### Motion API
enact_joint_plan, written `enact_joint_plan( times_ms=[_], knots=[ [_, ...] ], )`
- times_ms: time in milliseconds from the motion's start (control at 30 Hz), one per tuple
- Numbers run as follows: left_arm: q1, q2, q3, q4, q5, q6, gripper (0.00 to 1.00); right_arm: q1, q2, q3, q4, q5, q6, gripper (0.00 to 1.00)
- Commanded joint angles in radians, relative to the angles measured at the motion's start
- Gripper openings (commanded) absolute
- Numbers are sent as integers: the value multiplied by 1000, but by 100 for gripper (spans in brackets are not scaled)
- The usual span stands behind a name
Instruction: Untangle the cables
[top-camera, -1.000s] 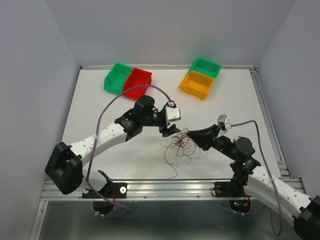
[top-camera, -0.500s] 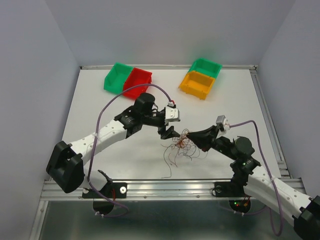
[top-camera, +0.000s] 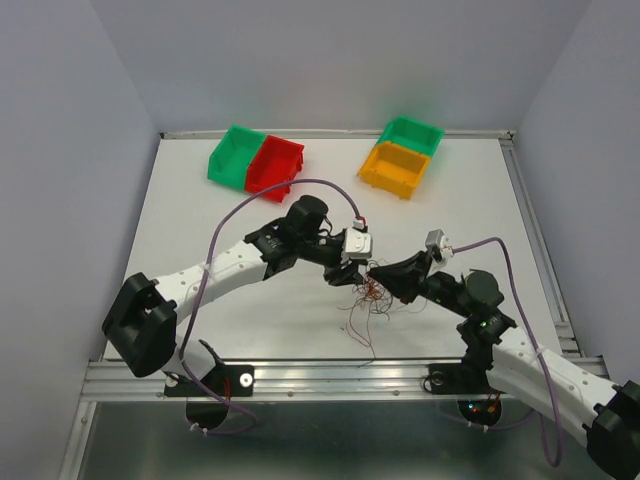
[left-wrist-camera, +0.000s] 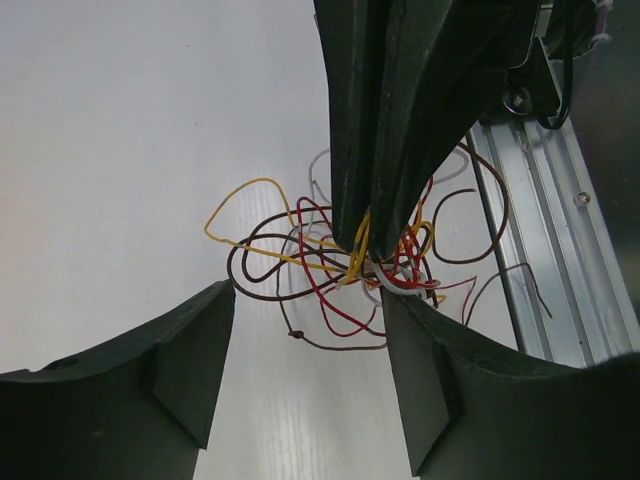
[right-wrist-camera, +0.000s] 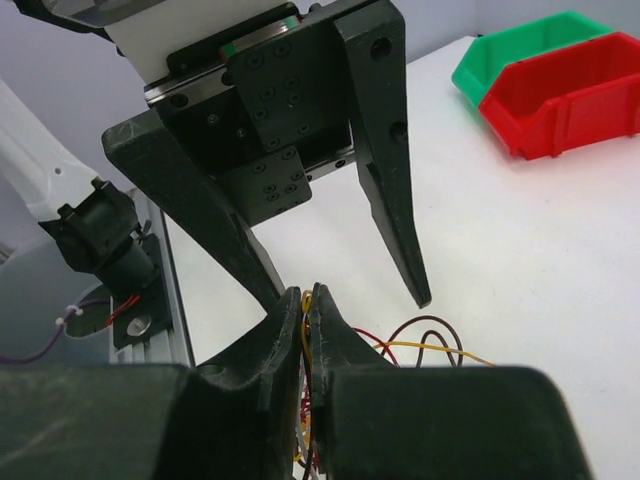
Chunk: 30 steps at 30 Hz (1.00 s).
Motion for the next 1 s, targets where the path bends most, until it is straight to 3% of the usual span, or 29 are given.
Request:
enact_joint_plan(
  times_ms=[0,33,67,133,200,233,267,300,367,467,567,733,900,967],
  knots=[
    [-17,10,62,-3,41,14,50,9,18,-6,104,-15,9,8],
    [-19,18,71,-6,39,14,41,9,19,-6,107,-14,12,6],
    [-19,20,74,-6,27,9,20,9,19,-6,109,-3,14,5],
    [-19,20,78,-4,-5,0,0,10,13,-10,109,17,18,5],
    [-17,6,76,6,-51,-14,0,9,-2,-15,101,49,26,9],
    [-17,-6,71,14,-68,-21,0,10,-22,-19,95,61,26,17],
    [-17,-32,53,52,-90,-35,0,9,-30,-21,77,75,28,41],
    [-17,-48,44,71,-138,-67,0,9,-39,-21,66,101,28,53],
    [-16,-85,27,94,-169,-89,0,9,-54,-18,34,123,20,70],
    [-14,-108,31,109,-215,-132,0,9,-44,-9,2,129,-5,83],
    [-11,-108,54,99,-271,-181,0,10,-8,10,-26,126,-25,86],
    [-8,-122,59,88,-242,-201,0,9,73,37,-46,198,-44,85],
    [-8,-135,61,85,-239,-207,0,9,167,63,-28,227,-46,67],
    [-8,-140,62,86,-240,-212,0,10,182,67,-11,221,-49,55]
  ],
)
